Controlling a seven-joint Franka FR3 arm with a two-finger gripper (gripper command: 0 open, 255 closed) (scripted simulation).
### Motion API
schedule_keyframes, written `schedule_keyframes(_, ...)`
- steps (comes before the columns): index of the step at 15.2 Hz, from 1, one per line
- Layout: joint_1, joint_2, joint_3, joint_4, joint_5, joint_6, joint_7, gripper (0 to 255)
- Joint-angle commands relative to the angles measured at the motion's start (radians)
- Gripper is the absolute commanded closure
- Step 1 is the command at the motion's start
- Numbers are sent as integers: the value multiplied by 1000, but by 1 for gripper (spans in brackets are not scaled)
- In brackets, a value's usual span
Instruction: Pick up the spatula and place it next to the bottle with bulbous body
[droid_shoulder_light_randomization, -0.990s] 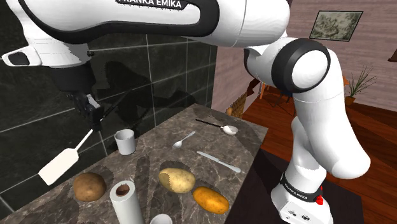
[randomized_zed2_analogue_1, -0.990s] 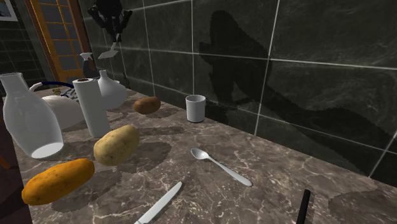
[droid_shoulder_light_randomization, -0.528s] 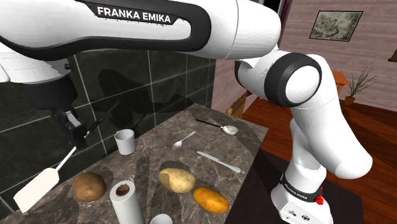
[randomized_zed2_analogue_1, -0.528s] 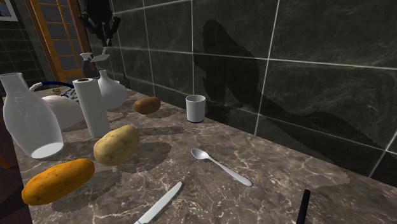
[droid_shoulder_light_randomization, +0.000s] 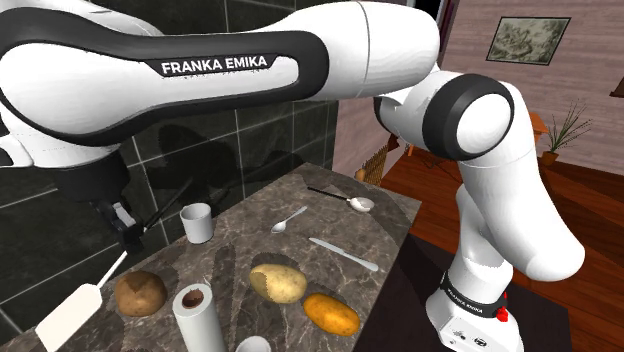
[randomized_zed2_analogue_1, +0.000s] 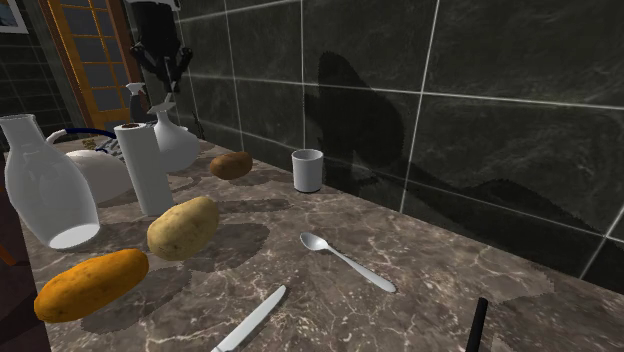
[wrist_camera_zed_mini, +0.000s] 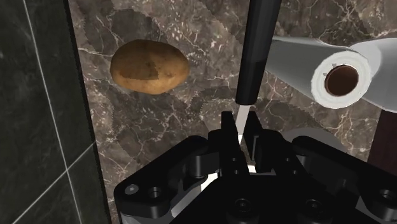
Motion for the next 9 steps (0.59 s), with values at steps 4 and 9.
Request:
schedule_keyframes(4,-7,-15,0,-91,1,76,5,255)
schedule_keyframes(9,-11,-16,0,-161,0,144,10,255)
